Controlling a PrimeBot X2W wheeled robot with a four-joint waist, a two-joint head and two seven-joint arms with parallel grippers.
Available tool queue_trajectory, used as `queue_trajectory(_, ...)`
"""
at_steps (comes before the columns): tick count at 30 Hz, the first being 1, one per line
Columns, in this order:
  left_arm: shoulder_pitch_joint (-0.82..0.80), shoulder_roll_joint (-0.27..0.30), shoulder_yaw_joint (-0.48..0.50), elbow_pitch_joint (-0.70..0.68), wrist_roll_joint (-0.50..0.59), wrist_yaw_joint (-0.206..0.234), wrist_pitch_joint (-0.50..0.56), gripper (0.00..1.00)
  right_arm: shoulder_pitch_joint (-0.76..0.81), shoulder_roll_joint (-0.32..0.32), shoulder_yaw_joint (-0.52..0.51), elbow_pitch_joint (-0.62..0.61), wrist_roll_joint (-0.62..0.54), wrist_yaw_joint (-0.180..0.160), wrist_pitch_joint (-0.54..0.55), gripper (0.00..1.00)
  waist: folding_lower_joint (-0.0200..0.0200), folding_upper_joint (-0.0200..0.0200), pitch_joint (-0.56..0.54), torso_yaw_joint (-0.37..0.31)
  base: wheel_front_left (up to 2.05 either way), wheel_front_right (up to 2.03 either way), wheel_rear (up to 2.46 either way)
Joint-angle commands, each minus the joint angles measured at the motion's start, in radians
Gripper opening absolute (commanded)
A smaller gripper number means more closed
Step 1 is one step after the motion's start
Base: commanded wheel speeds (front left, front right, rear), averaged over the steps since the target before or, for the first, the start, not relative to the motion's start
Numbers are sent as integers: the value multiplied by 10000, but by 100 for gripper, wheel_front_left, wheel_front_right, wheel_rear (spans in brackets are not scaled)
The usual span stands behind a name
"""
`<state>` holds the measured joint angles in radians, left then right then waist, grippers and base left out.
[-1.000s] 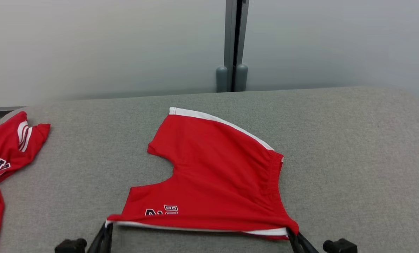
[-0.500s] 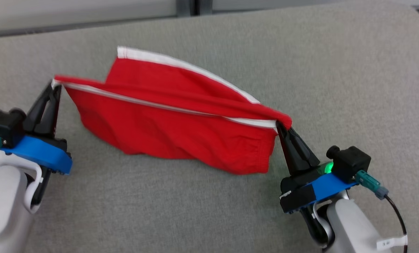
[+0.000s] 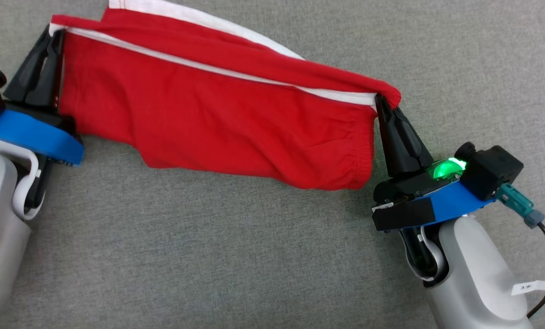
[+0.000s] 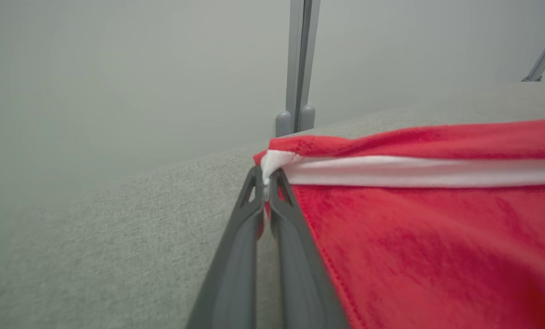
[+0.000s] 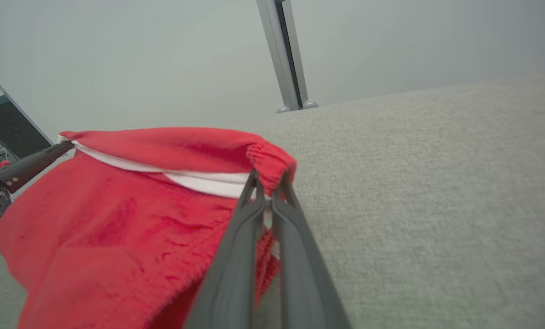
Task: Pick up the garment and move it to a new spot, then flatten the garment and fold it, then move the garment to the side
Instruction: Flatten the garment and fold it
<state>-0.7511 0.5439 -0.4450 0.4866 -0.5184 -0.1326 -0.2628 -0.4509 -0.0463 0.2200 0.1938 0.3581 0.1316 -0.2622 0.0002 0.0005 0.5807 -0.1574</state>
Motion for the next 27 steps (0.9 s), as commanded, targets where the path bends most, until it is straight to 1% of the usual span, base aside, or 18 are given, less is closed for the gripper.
queue_trajectory(1,-222,66,14,-90,-87,36,-27,0,-225,-77,-19,-144,76,-15,-41,0,-2,-5,77,-26,0,0,0)
queue_trajectory(7,-515,217,-65,-479,-122,35,-25,0,-309,-70,215,-489,381,-11,-41,0,-2,-5,307,-305,0,0,0)
queue_trajectory(11,-677,321,-305,-498,-120,35,-27,0,-339,-71,403,-649,527,-9,-41,0,-2,-5,413,-453,0,0,0)
queue_trajectory(15,-810,278,-432,-453,-95,35,-25,0,-341,-65,482,-696,650,-9,-39,0,-2,-5,482,-513,0,0,0)
queue_trajectory(16,-826,277,-414,-445,-94,35,-25,0,-340,-65,495,-666,672,-9,-41,37,-2,-5,493,-519,0,0,0)
queue_trajectory(17,-843,269,-376,-433,-98,35,-25,47,-352,-67,496,-653,678,-9,-41,100,-2,-5,499,-523,0,0,0)
queue_trajectory(18,-824,258,-353,-348,-147,35,-25,100,-359,-68,469,-656,662,-9,-41,100,-2,-5,494,-527,0,0,0)
queue_trajectory(25,-445,137,-210,-248,-391,35,-25,100,28,-65,49,-900,286,-9,-39,100,-2,-5,309,-390,0,0,0)
queue_trajectory(27,-301,101,-326,-131,-505,33,-25,100,191,-70,-93,-916,175,-9,-39,100,-2,-5,161,-338,0,0,0)
